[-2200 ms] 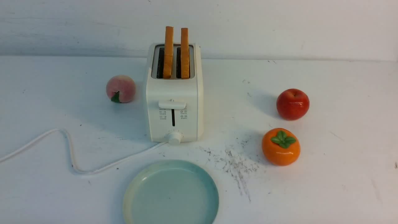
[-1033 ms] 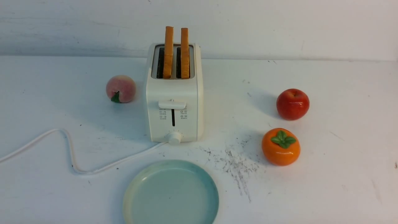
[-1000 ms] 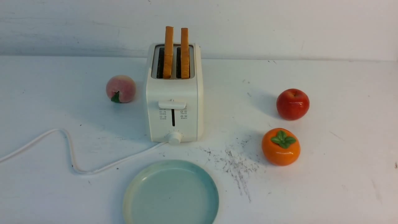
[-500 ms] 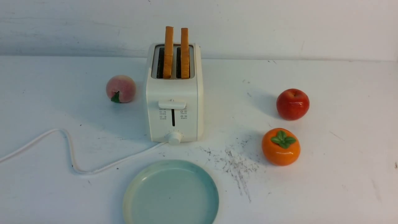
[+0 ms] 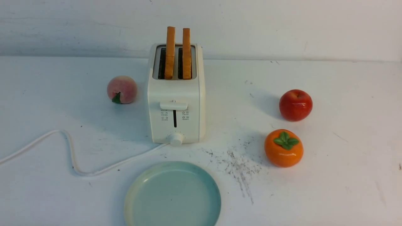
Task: Take toasted bread from bread machine on white table place on plate.
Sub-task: 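Grasp the toast slice in the toaster and pull it up out of the slot with the right gripper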
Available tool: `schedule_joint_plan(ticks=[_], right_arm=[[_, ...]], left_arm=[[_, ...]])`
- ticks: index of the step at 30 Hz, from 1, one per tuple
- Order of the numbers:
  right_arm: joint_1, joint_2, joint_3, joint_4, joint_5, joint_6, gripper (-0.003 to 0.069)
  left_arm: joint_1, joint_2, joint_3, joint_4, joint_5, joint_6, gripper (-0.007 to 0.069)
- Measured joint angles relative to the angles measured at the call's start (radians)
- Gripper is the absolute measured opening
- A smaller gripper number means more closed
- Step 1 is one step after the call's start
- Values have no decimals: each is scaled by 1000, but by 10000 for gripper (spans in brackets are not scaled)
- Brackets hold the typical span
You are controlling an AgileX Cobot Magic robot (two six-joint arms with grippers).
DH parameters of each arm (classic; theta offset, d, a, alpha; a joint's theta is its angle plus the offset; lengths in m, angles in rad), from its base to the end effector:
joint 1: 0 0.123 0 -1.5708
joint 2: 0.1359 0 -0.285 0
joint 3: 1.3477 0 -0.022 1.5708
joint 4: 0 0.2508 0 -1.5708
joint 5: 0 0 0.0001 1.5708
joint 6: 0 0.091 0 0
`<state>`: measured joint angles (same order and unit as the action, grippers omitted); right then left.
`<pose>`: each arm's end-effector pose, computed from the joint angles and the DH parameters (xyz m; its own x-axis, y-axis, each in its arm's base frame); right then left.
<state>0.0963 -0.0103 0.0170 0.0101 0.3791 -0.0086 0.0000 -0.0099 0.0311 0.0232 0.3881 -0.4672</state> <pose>0.0521 0.0054 0.1739 -0.2929 -0.0275 -0.9558 -0.0995 0.9950 0.0018 0.0524 0.0008 0.1684 -0.2820 -0.4311 -0.8571 -0.1439 0.9023 -0.4065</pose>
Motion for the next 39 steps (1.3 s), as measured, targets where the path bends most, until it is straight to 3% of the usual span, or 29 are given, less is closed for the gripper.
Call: schedule_joint_plan(ticks=[3, 7, 8, 10, 14, 18, 24, 29, 32, 35, 36, 37, 39], right_arm=[[0, 0, 0, 16, -8, 29, 240], [0, 0, 7, 325, -63, 268, 240], [0, 0, 7, 325, -63, 278, 240], [0, 0, 7, 474, -84, 371, 240], [0, 0, 7, 575, -110, 413, 240], [0, 0, 7, 615, -136, 423, 240], [0, 1, -46, 601, -216, 378, 240], [0, 134, -291, 541, -270, 202, 223], [0, 387, -537, 469, -94, 41, 130], [0, 613, -721, 405, 168, -19, 49], [0, 613, -721, 405, 168, -22, 43], [0, 749, -813, 375, 327, -34, 4], [0, 902, -910, 360, 498, -59, -12]], left_arm=[[0, 0, 0, -16, -2, -20, 239], [0, 0, 0, -197, -7, -158, 239], [0, 0, 0, -208, -7, -173, 239], [0, 0, 0, -344, -9, -262, 239], [0, 0, 0, -484, -10, -317, 239], [0, 0, 0, -559, -18, -322, 239], [0, 0, 0, -568, -20, -324, 242], [0, 0, 0, -570, -32, -324, 242], [0, 0, 0, -570, -37, -324, 242], [0, 0, 0, -570, -39, -324, 242], [0, 0, 0, -570, -39, -324, 242], [0, 0, 0, -570, -39, -324, 242], [0, 0, 0, -567, -39, -324, 242]])
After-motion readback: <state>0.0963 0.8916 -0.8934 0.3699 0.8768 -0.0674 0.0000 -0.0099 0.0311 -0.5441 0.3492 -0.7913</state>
